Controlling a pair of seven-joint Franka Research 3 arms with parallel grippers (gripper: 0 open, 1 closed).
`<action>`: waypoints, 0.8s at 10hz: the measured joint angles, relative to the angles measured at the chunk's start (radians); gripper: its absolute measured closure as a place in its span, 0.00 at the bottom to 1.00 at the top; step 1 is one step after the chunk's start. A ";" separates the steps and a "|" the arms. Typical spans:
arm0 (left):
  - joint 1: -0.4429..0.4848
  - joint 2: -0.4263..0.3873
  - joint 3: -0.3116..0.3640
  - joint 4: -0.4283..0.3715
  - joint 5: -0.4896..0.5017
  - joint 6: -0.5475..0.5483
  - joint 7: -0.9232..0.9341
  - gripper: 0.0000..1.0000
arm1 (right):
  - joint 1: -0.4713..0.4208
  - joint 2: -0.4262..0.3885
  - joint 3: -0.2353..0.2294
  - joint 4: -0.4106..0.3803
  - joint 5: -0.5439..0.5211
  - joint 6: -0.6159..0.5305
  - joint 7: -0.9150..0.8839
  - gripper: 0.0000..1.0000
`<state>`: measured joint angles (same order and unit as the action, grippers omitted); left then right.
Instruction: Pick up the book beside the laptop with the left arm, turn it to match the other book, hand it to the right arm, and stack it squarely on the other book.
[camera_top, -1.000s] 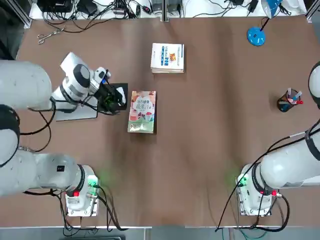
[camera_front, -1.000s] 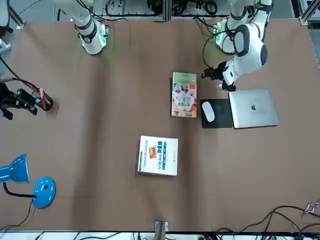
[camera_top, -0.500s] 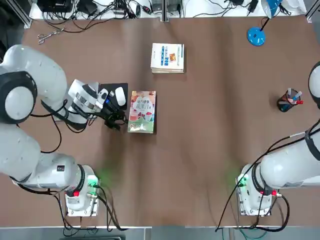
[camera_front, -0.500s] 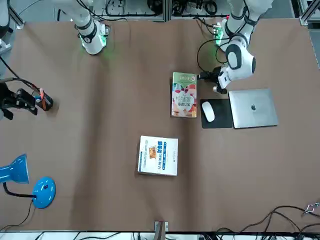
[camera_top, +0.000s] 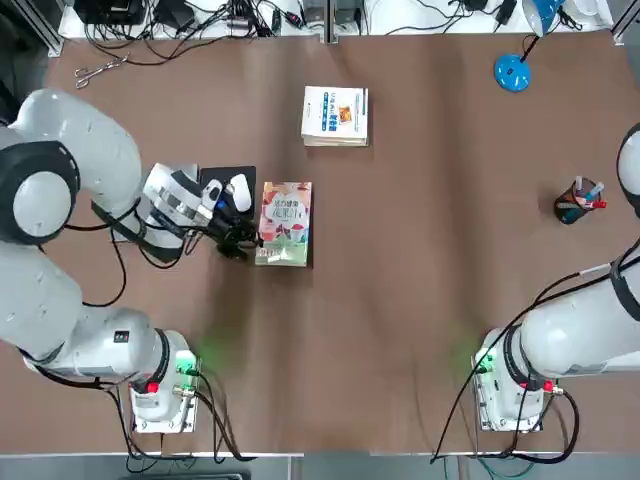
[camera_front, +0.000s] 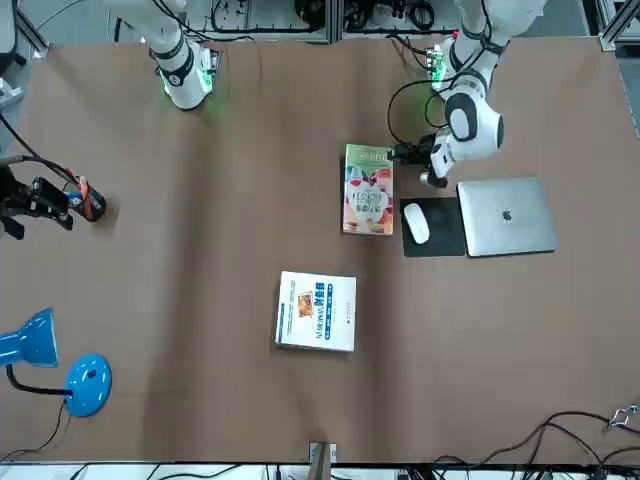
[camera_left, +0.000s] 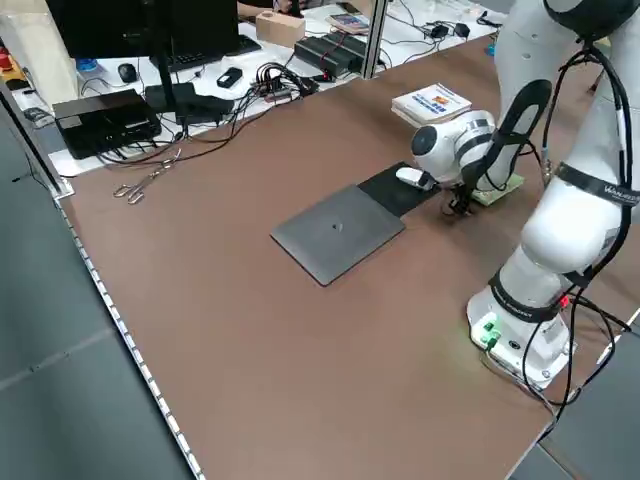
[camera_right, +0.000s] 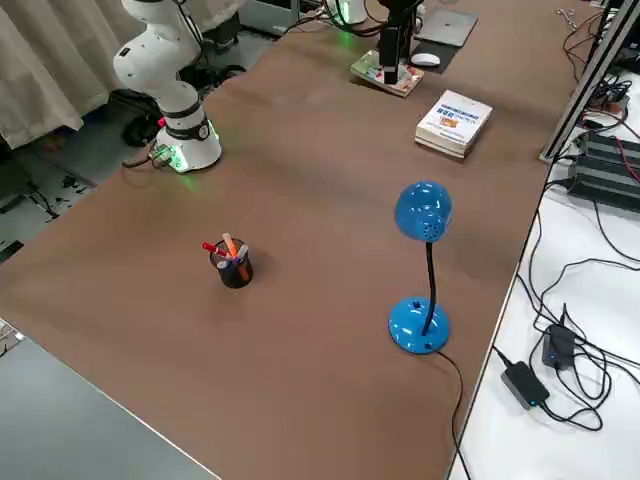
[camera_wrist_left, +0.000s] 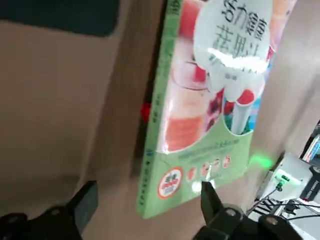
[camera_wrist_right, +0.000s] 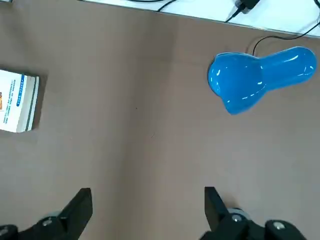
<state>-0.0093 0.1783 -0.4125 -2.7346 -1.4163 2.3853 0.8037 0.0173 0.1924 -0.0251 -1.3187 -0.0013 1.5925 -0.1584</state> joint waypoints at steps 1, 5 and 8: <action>0.000 0.000 -0.004 0.001 -0.001 0.000 0.000 0.08 | 0.000 0.000 0.000 0.000 0.000 0.000 0.000 0.01; -0.003 0.036 -0.012 0.016 -0.008 -0.001 0.000 0.09 | -0.002 0.001 0.000 -0.001 0.000 -0.001 0.000 0.01; -0.003 0.061 -0.035 0.063 -0.046 0.000 0.000 0.14 | -0.008 0.003 -0.002 -0.008 -0.003 0.043 0.000 0.01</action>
<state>-0.0123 0.2392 -0.4479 -2.6713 -1.4620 2.3848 0.8037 0.0090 0.1950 -0.0267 -1.3263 -0.0044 1.6351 -0.1585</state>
